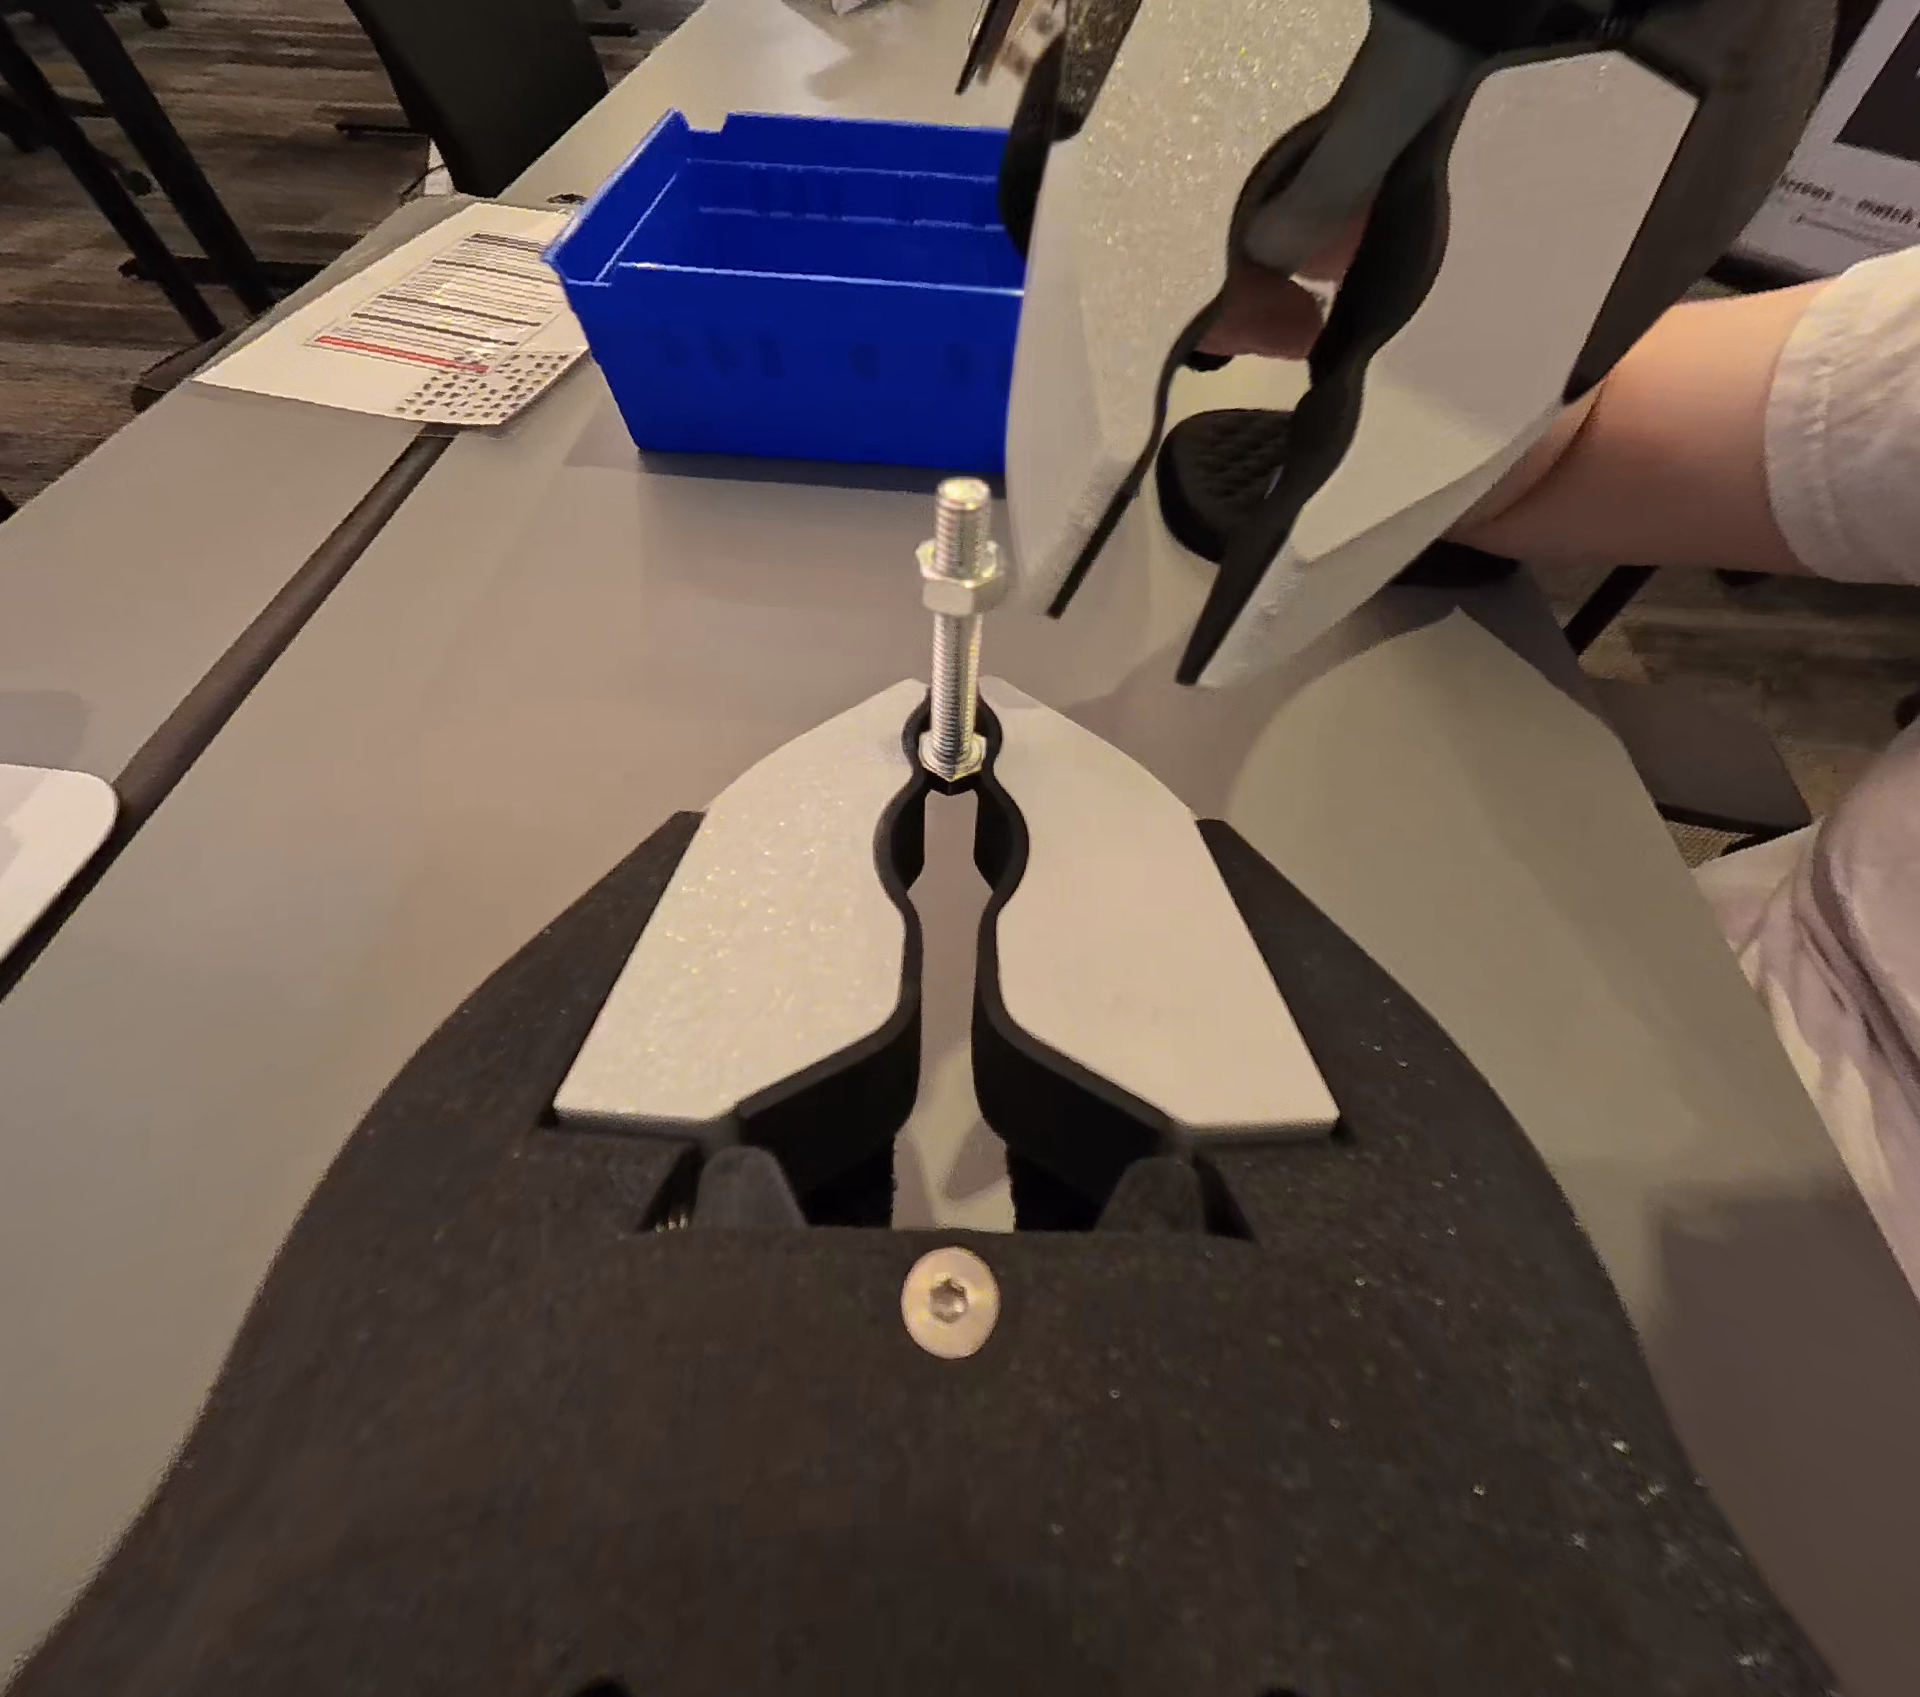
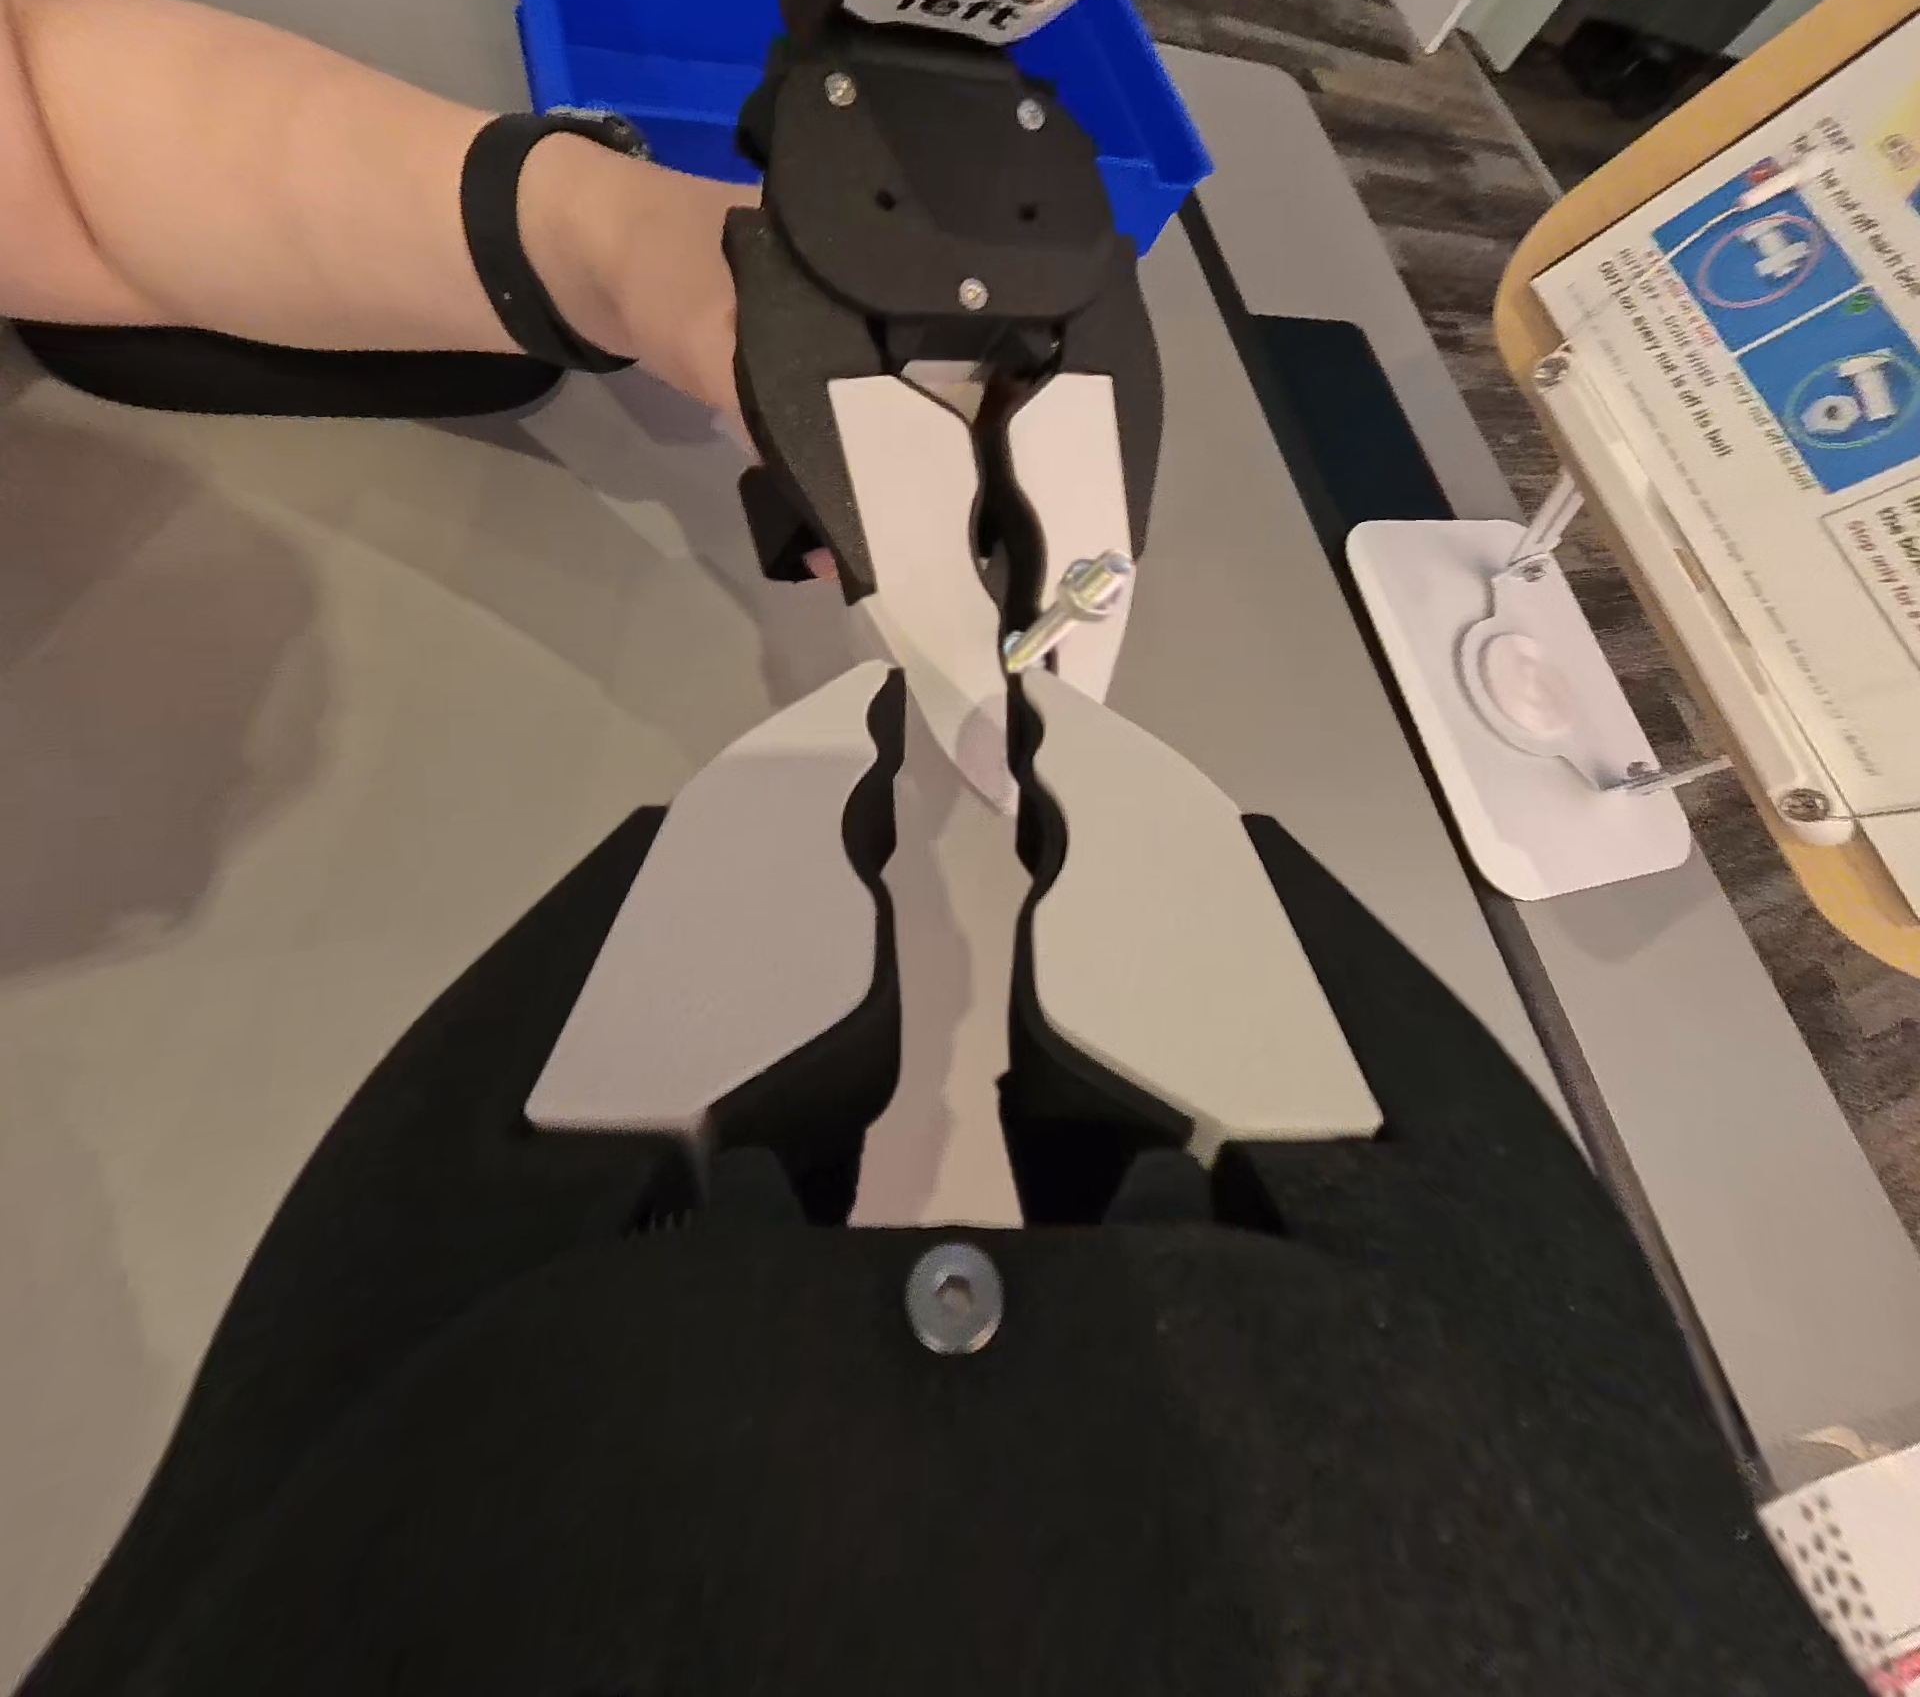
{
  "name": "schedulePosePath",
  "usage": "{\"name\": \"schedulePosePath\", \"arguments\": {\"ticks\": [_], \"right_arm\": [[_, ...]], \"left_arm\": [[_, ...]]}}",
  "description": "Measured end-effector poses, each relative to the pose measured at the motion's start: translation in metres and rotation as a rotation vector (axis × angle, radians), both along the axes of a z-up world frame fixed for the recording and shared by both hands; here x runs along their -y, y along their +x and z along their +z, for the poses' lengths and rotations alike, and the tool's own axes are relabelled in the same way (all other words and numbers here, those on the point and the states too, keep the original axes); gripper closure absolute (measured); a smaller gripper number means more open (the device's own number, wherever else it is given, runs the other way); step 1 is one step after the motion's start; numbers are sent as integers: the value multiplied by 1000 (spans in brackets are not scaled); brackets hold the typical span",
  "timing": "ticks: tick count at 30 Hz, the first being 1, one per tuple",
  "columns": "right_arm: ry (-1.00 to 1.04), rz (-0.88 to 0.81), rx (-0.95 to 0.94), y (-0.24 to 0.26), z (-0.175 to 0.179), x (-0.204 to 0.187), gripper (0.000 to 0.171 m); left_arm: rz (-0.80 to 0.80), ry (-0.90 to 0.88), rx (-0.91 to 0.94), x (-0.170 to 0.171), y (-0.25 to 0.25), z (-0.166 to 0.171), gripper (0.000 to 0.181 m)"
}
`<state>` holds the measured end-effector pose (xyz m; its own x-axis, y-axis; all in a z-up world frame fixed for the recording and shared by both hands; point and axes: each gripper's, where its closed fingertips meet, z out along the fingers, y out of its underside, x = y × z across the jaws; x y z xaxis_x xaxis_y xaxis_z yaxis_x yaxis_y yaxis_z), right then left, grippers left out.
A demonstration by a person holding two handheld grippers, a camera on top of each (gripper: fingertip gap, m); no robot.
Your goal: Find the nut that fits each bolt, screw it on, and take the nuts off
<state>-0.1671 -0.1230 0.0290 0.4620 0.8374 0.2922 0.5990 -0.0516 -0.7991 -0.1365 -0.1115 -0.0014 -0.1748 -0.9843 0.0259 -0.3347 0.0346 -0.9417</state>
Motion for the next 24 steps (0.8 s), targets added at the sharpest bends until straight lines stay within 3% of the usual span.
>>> {"name": "schedulePosePath", "arguments": {"ticks": [6,14,22,23,24], "right_arm": [[76,-28,-49,-3,8,-10,133],[24,-33,6,1,1,-5,141],[23,-21,-18,-7,-2,-7,129],[14,-25,10,-4,-5,-6,130],[-8,-20,36,-1,-8,-4,141]], "left_arm": [[-27,48,-26,9,5,-7,178],[24,5,6,-5,0,1,178],[11,78,-42,3,5,-9,178],[22,86,-47,0,4,-9,178],[30,81,-42,-2,3,-8,178]]}}
